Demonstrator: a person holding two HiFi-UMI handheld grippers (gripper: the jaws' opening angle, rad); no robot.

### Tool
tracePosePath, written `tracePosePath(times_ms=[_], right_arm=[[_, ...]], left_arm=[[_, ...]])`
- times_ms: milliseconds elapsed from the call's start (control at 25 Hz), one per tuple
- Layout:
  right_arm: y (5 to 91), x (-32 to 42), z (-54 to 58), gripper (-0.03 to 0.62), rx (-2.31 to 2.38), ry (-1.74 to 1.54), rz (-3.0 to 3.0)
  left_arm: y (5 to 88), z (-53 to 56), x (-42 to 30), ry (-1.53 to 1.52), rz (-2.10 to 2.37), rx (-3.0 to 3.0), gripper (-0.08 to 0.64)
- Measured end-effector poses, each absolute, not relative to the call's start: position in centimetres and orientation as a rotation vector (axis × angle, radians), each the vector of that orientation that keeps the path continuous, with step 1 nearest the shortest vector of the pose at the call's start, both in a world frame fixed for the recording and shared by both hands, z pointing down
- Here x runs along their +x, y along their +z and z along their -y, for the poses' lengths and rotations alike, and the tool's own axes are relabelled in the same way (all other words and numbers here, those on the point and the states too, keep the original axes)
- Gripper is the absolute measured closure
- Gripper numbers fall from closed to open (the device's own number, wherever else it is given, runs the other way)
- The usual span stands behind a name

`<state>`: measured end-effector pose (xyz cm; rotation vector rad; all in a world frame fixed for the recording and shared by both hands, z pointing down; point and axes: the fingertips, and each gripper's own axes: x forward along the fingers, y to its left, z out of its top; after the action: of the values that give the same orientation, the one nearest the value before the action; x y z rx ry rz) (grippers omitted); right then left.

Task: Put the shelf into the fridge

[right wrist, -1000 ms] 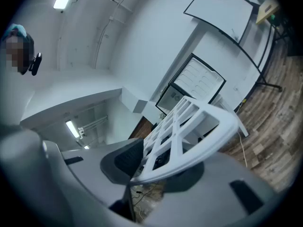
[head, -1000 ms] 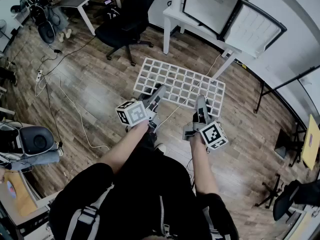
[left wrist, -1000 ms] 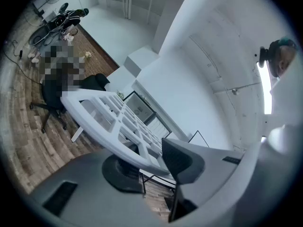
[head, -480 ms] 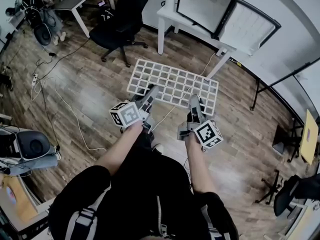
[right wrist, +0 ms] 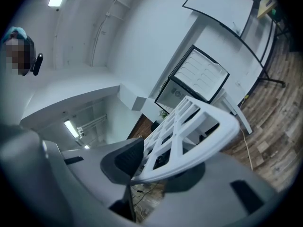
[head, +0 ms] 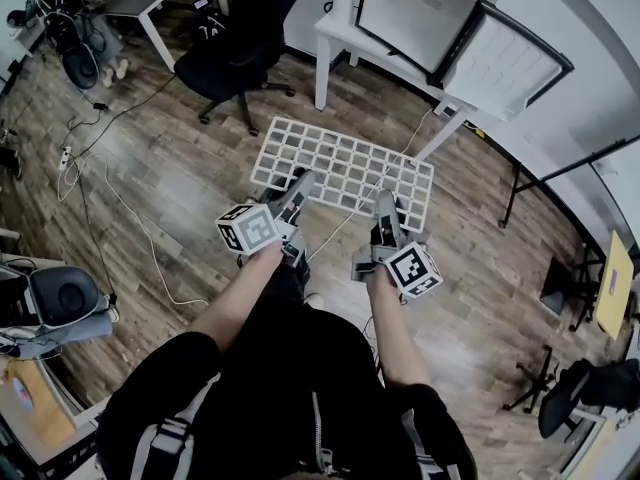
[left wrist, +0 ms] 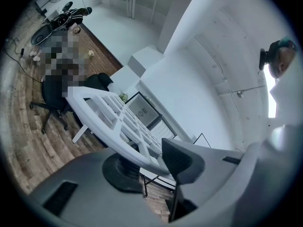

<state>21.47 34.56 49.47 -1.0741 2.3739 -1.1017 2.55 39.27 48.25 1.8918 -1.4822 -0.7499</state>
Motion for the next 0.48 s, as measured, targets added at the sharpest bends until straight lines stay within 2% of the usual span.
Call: tracePosePath(times_ms=[480], right_arm=[[49.5,15.8,-24.8,0.465,-1.107,-1.106,-2.332]], left_arm=[[47.9,-28.4,-3.1,-0.708,1.414,1.930,0.434]])
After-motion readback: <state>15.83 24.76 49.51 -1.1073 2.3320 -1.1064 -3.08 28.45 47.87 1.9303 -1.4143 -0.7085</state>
